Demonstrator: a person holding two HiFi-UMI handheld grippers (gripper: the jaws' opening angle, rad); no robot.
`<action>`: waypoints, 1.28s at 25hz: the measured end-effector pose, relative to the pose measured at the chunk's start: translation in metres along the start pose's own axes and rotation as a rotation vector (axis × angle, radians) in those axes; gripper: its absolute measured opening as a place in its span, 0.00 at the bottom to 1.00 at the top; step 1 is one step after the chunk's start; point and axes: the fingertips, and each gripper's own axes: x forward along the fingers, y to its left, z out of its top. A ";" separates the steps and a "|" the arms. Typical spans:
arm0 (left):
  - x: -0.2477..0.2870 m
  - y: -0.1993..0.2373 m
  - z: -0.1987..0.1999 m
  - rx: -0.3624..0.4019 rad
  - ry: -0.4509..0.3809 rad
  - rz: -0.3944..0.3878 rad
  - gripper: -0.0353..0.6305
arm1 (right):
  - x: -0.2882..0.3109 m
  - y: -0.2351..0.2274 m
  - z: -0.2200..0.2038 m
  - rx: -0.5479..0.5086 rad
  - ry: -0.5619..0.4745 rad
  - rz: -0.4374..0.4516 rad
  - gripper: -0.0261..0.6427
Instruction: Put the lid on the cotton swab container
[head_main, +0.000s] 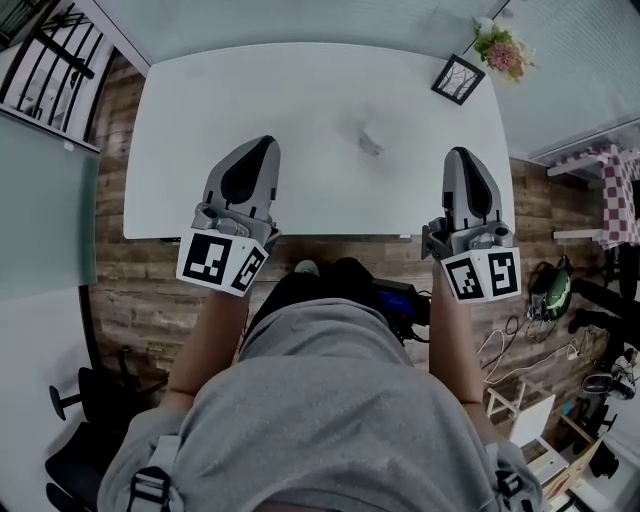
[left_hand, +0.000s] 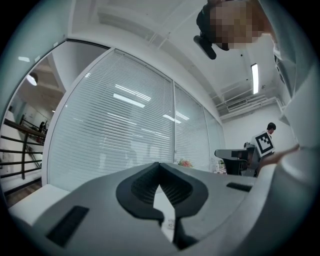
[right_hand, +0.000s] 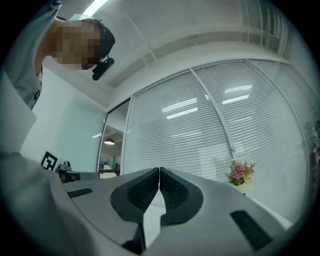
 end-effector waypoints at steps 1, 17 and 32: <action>0.001 0.000 -0.001 -0.002 0.002 -0.002 0.05 | 0.000 -0.001 -0.002 0.003 0.003 -0.002 0.08; 0.024 -0.003 -0.006 0.004 0.017 0.064 0.05 | 0.029 -0.040 -0.022 0.041 0.056 0.054 0.08; 0.081 -0.022 -0.014 0.024 0.021 0.138 0.05 | 0.067 -0.100 -0.019 0.060 0.055 0.151 0.08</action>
